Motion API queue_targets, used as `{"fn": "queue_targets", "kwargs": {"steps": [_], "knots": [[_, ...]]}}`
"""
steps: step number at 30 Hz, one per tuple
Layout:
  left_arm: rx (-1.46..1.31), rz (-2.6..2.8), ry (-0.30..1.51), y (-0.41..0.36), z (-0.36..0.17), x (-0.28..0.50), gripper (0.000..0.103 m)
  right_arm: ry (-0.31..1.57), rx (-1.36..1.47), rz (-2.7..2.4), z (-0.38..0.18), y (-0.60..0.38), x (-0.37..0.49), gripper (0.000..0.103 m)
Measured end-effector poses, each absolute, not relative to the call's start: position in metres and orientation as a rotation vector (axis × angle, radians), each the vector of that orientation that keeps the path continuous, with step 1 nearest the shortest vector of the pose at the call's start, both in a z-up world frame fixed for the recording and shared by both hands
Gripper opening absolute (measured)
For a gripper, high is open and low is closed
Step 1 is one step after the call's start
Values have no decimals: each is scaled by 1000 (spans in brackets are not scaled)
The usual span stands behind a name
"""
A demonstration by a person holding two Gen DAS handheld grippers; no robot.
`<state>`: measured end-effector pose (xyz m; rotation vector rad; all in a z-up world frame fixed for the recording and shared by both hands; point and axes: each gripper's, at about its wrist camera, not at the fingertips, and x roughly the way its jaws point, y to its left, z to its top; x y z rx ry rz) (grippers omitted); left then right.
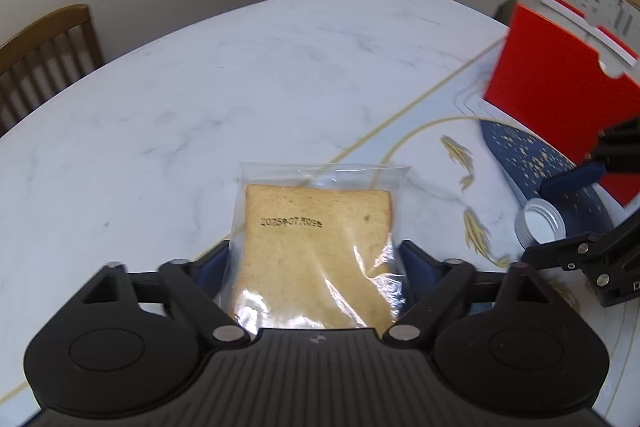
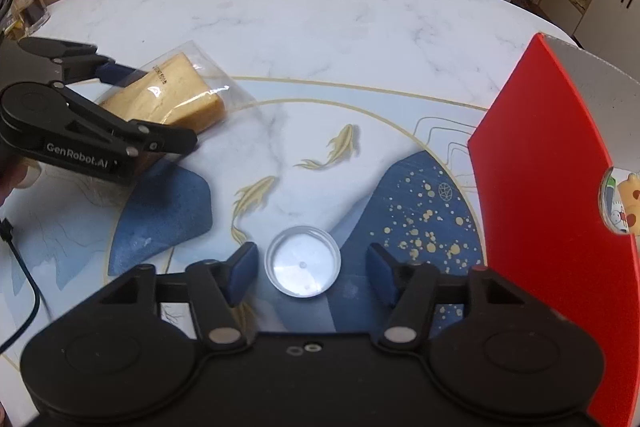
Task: Organize objects
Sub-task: 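Grasp the bagged bread slice with the left tool while the right grasps the white lid, then carry the bread bag and white lid over the shoebox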
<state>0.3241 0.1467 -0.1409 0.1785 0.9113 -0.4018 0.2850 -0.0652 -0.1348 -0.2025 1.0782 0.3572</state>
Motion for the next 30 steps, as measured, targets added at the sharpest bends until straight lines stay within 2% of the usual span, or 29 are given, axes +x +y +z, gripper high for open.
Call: {"fn": "queue_targets", "kwargs": {"steps": [1,3,4,16,30], "knots": [[159,-391,915,149,-139,324,79,1075,-199,352,-135,-65,285,52],[120,-365,918,153,-136,323,74,1068,-192,337,-134,-65,284,40],[112,-352,919,154,-135,322,73,1068,-188,331,-133,-65,283,38],[36,-254,976,155,-122,283,72,1040,-133,310,-105,-78,257,38],[-52,-263,901,111,-49,217,72,943,-25,351,-36,-130,217,38]]}}
